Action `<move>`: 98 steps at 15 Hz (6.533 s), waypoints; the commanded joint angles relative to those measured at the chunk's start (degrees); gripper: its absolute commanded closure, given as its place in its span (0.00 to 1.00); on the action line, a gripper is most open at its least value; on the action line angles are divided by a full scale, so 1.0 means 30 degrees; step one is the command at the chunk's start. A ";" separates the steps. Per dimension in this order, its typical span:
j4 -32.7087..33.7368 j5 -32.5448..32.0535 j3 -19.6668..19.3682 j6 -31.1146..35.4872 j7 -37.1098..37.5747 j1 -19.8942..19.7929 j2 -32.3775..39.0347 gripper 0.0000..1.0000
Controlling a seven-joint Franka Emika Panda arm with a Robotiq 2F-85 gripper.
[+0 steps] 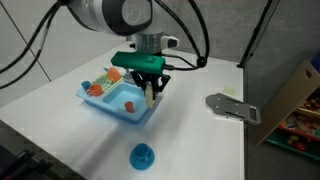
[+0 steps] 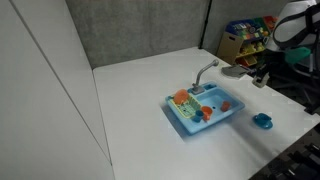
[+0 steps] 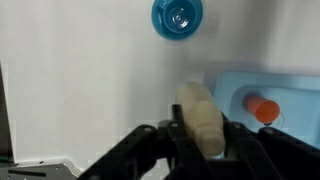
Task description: Pick up the detergent and put it in the sink
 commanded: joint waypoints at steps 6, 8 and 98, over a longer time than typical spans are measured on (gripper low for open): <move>0.0527 -0.0447 0.0693 -0.1790 0.2369 0.1906 -0.0635 0.90; 0.0506 -0.0286 0.0801 -0.2193 0.2180 0.1994 -0.0782 0.90; 0.6111 0.0455 0.2445 -0.1046 0.6096 0.4394 0.7127 0.00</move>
